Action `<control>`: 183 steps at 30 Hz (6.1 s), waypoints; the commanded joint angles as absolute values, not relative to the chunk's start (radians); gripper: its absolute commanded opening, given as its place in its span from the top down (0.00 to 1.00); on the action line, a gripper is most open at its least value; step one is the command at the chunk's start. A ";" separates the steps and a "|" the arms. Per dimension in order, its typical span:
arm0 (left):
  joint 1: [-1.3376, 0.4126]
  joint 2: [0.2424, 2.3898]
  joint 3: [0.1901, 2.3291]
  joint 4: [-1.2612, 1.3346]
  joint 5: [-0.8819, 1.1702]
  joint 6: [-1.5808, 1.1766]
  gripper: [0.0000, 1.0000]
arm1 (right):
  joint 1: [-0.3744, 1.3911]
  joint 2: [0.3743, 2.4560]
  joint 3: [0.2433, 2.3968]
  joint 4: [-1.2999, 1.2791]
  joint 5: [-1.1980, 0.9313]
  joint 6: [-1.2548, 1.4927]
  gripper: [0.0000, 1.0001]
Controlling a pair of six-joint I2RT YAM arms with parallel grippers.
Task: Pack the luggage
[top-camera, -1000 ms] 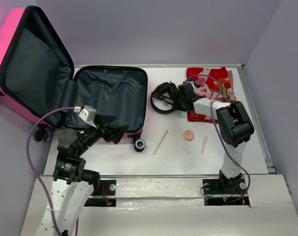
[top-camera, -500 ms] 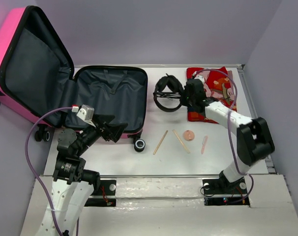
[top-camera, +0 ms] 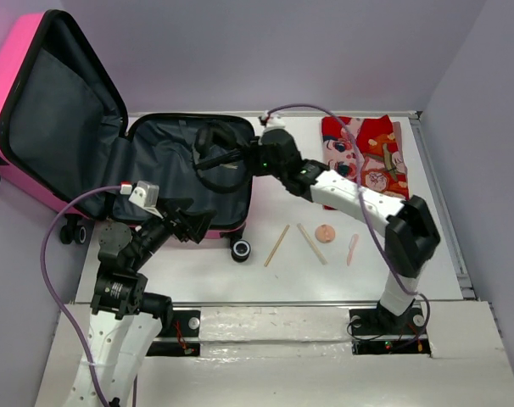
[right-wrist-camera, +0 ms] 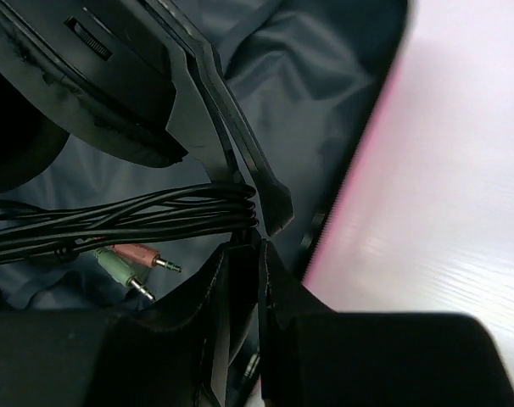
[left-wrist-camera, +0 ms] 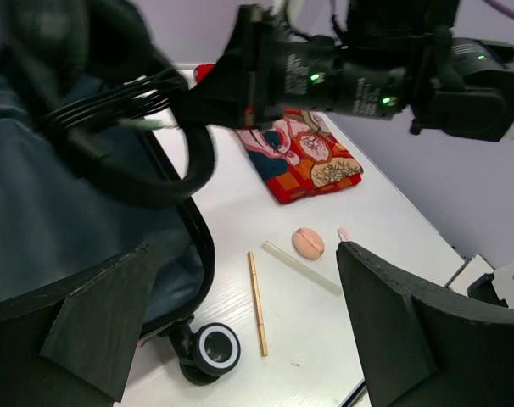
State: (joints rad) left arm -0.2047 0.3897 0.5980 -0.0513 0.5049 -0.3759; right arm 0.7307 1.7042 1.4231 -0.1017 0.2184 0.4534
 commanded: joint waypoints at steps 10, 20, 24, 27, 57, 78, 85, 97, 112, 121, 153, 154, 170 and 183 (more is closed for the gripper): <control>-0.195 0.376 0.621 -0.041 0.495 -0.351 0.01 | 0.844 1.786 1.633 -0.160 0.201 0.382 0.10; -0.195 0.370 0.611 -0.029 0.509 -0.357 0.01 | 0.865 1.379 0.902 -0.161 0.281 0.586 0.49; -0.193 0.371 0.609 -0.028 0.512 -0.360 0.01 | 0.891 1.355 0.799 -0.184 0.288 0.660 0.41; -0.192 0.379 0.606 -0.023 0.520 -0.362 0.01 | 0.914 1.403 0.788 -0.184 0.275 0.673 0.33; -0.192 0.383 0.597 -0.009 0.535 -0.370 0.01 | 0.959 1.750 1.041 -0.298 0.439 0.643 0.93; -0.187 0.387 0.595 -0.009 0.538 -0.373 0.01 | 0.931 1.859 1.780 -0.199 0.341 0.278 0.49; -0.189 0.371 0.595 -0.009 0.545 -0.373 0.01 | 0.888 1.660 1.489 -0.233 0.357 0.311 0.36; -0.192 0.370 0.591 -0.008 0.549 -0.376 0.01 | 0.790 1.183 0.744 -0.443 0.269 0.528 0.51; -0.192 0.379 0.591 -0.006 0.557 -0.377 0.01 | 0.736 1.413 0.785 -0.431 0.169 0.460 0.60; -0.192 0.377 0.591 -0.008 0.560 -0.376 0.01 | 0.736 1.526 0.828 -0.403 0.132 0.445 0.83; -0.183 0.370 0.591 -0.008 0.561 -0.377 0.01 | 0.611 1.439 1.055 -0.199 0.171 0.532 0.31; -0.183 0.368 0.591 -0.008 0.561 -0.377 0.01 | 0.591 1.430 1.022 -0.251 0.190 0.534 0.31; -0.186 0.377 0.589 -0.008 0.571 -0.379 0.01 | 0.512 1.410 0.781 -0.431 0.310 0.595 0.22; -0.189 0.368 0.589 -0.006 0.568 -0.379 0.01 | 0.512 1.453 0.805 -0.350 0.262 0.568 0.93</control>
State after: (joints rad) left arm -0.1879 0.3813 0.5972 -0.0494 0.5426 -0.3733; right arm 0.5133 1.4937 0.7879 -0.3927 0.2588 0.5797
